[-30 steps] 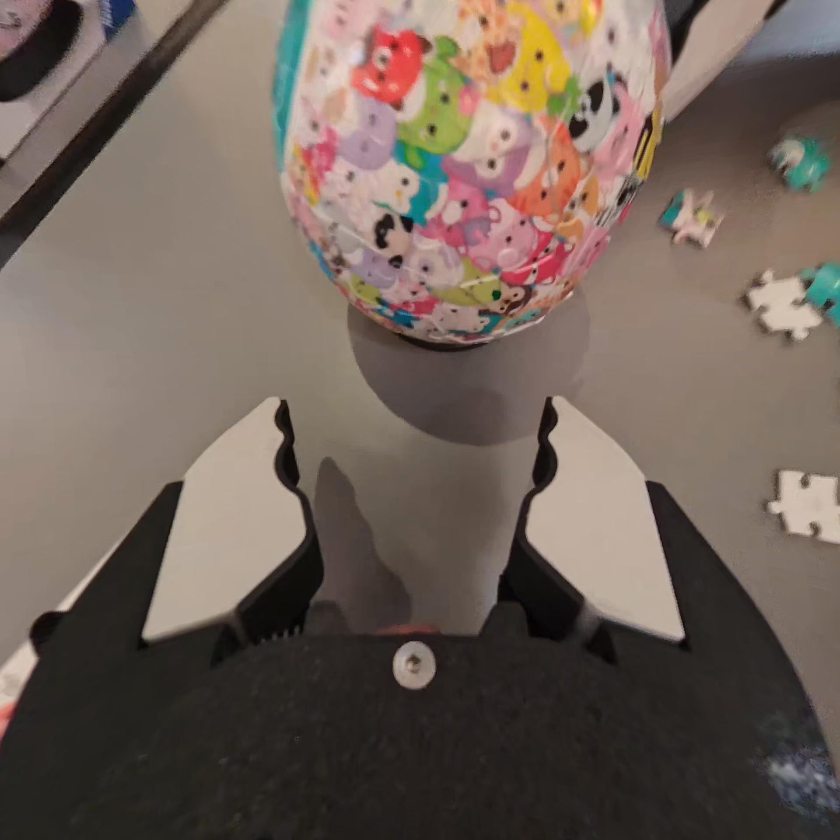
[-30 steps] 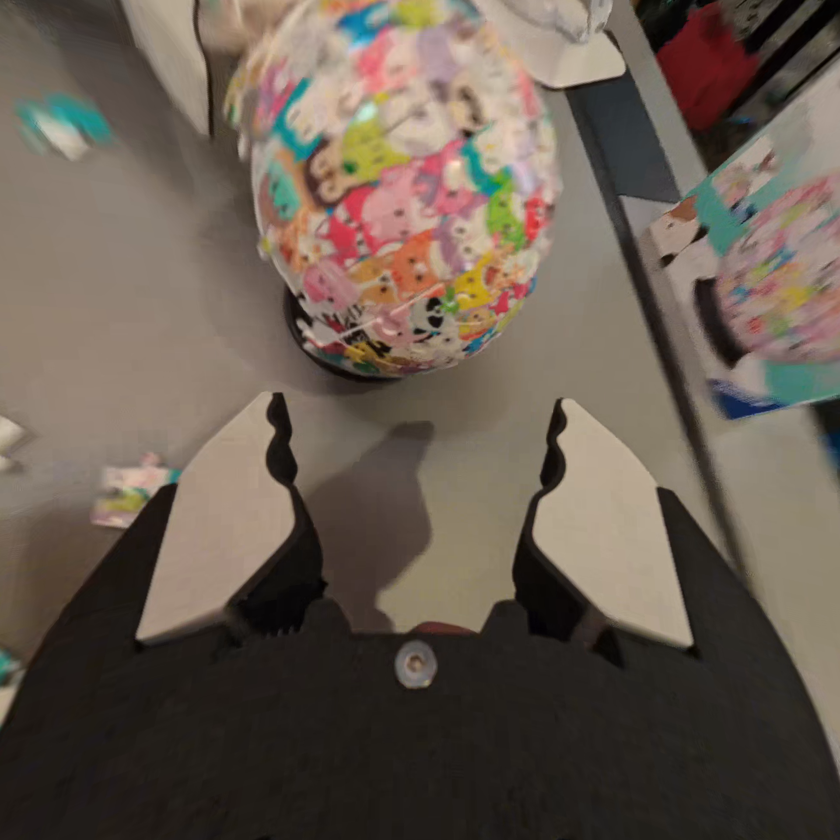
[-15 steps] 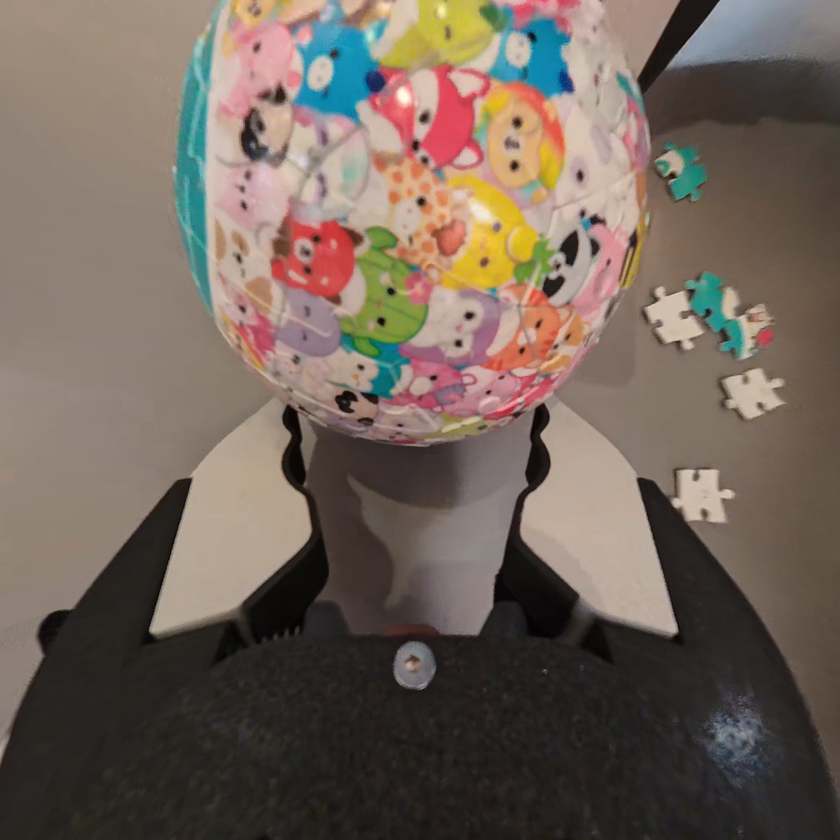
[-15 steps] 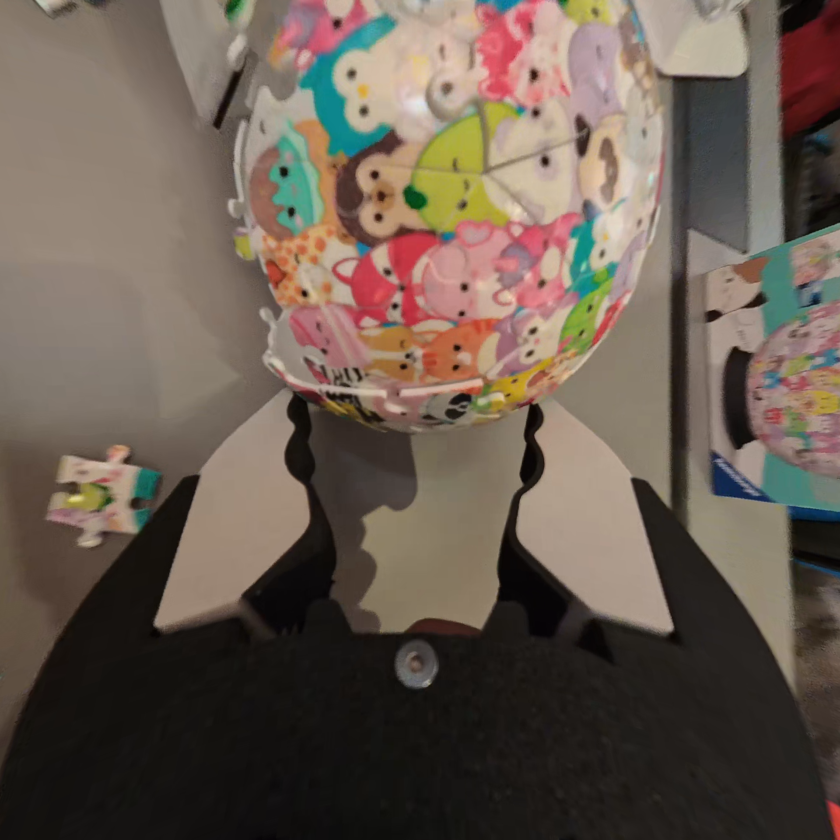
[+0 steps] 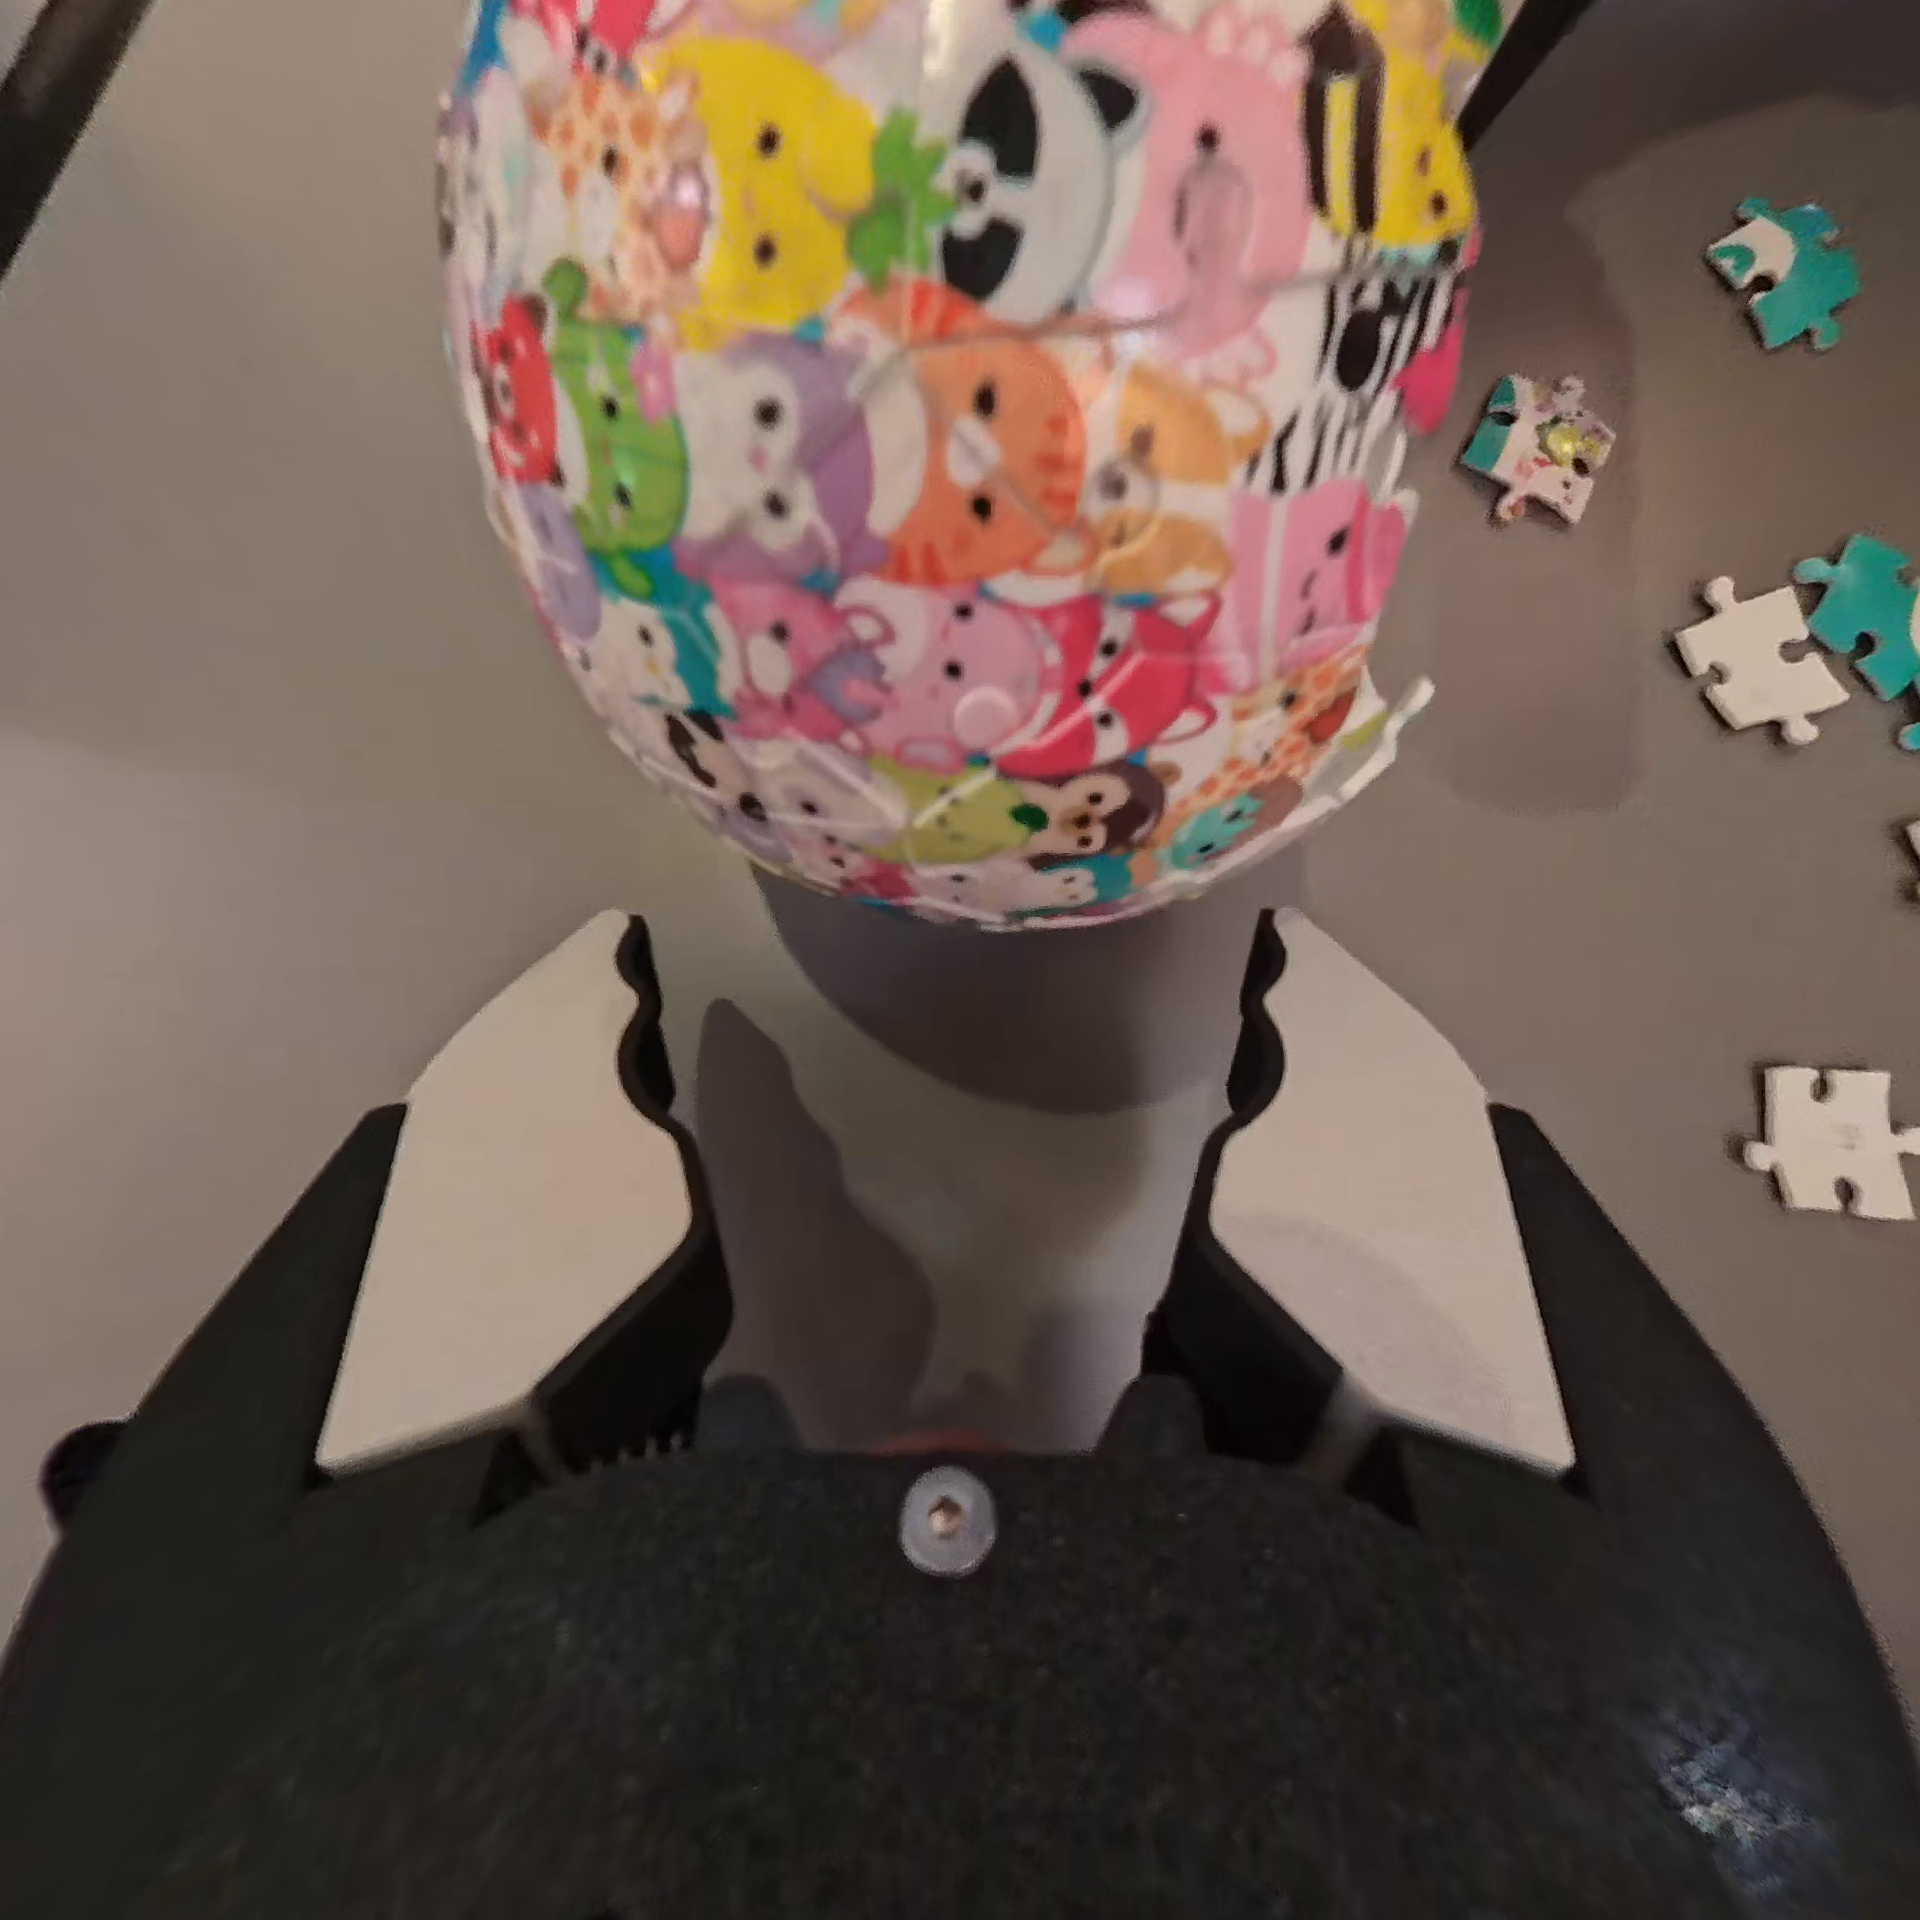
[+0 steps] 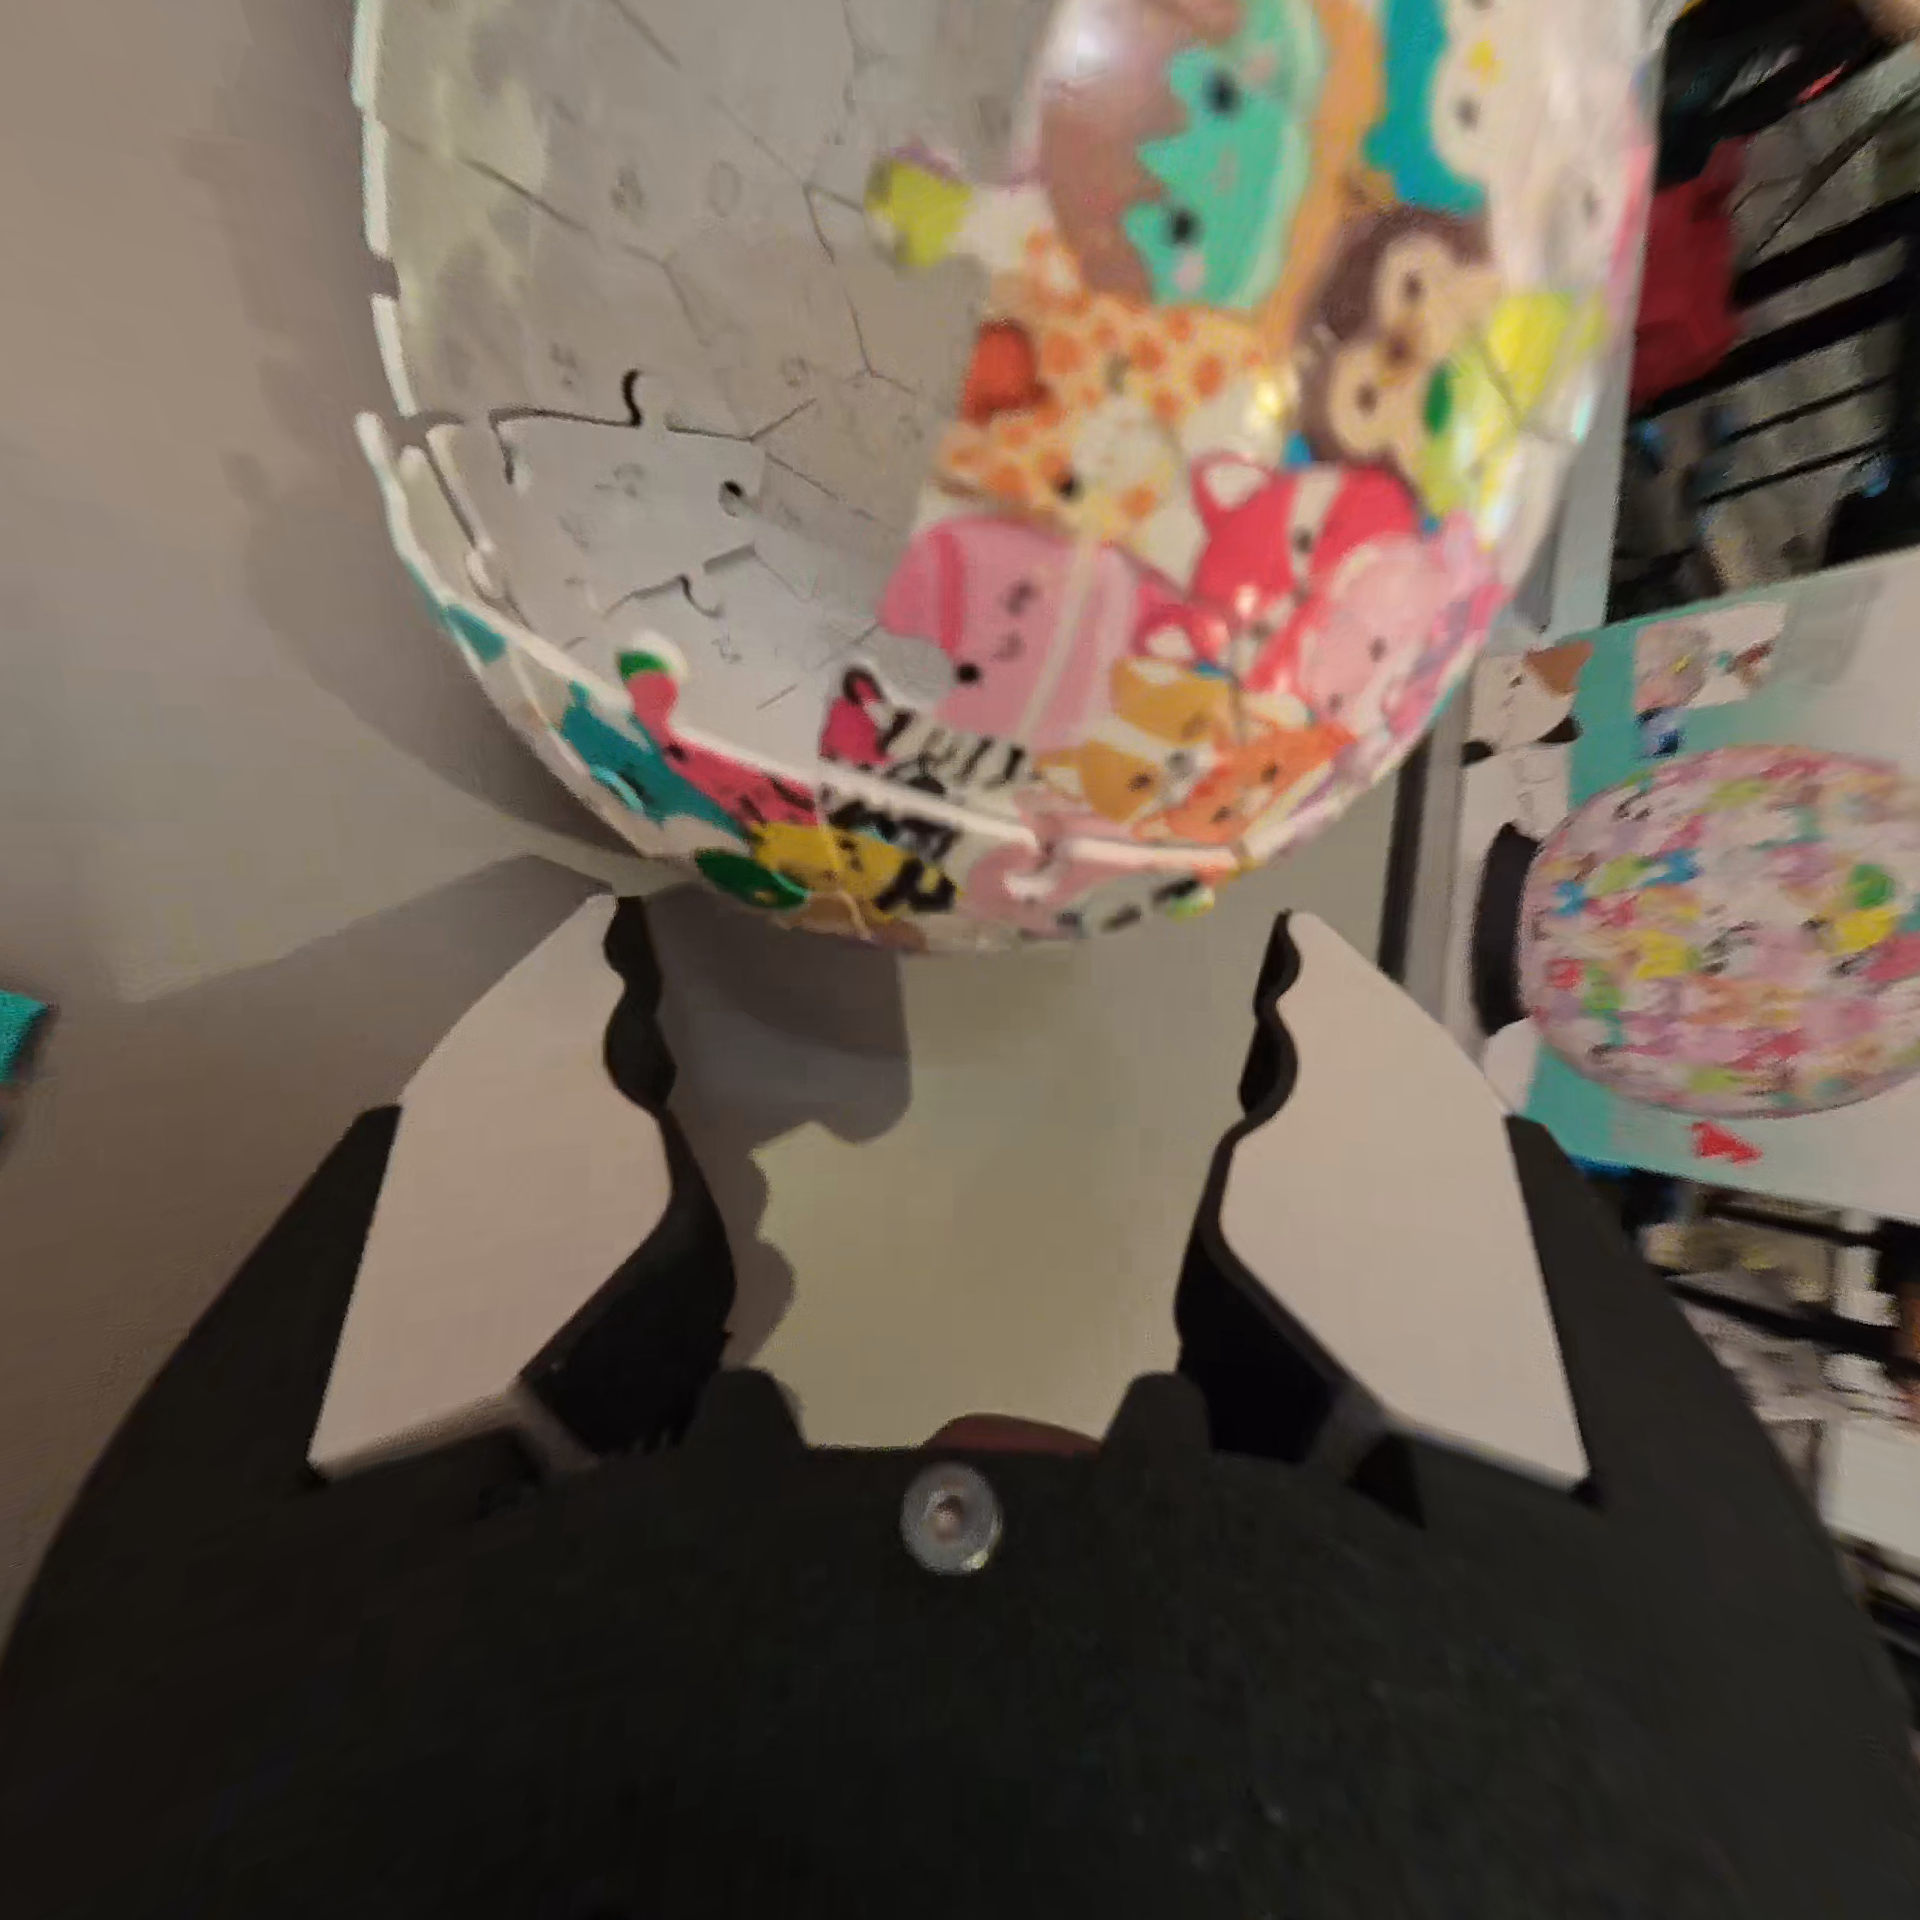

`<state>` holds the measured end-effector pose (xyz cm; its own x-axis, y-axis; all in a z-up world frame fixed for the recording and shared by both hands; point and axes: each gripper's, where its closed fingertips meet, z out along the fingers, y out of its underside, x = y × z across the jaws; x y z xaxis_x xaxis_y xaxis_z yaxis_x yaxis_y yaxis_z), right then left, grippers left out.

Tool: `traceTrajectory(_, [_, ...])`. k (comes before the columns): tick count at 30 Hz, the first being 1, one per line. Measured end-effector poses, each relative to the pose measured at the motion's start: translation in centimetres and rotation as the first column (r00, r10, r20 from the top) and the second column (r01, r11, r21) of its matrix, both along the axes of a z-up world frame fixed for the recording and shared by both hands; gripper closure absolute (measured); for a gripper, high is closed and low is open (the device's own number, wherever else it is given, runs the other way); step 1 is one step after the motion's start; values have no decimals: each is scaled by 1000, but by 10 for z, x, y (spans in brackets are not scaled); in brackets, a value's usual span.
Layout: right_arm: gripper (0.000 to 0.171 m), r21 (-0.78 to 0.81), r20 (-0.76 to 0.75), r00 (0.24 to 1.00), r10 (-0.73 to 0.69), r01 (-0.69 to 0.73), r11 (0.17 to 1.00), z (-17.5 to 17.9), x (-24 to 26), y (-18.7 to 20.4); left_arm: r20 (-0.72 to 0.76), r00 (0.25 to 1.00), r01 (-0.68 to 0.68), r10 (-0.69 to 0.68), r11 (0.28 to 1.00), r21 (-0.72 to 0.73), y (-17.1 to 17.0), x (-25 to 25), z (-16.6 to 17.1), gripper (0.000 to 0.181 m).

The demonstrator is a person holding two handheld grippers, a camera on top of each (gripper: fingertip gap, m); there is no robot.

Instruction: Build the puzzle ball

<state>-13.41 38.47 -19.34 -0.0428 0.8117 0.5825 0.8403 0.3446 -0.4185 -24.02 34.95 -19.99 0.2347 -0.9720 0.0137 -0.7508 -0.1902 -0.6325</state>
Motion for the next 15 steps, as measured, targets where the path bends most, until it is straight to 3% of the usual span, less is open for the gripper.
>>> traceTrajectory(3, [61, 50, 4, 999, 43, -43, 998, 0, -14, 1, 1, 1000, 18, -18, 999, 27, 2, 7, 1, 81])
traceTrajectory(6, [60, -14, -20, 1000, 23, -23, 1000, 1, -19, 1, 10, 999, 34, -34, 999, 2, -1, 13, 2, 86])
traceTrajectory(10, [60, -222, -22, 1000, -13, 8, 975, -3, -17, -12, 69, 997, 53, -45, 991, -119, -11, 16, 11, 86])
traceTrajectory(15, [60, -515, -57, 997, -53, 16, 857, -3, -16, -30, 163, 986, 80, -37, 961, -266, -16, 17, 20, 90])
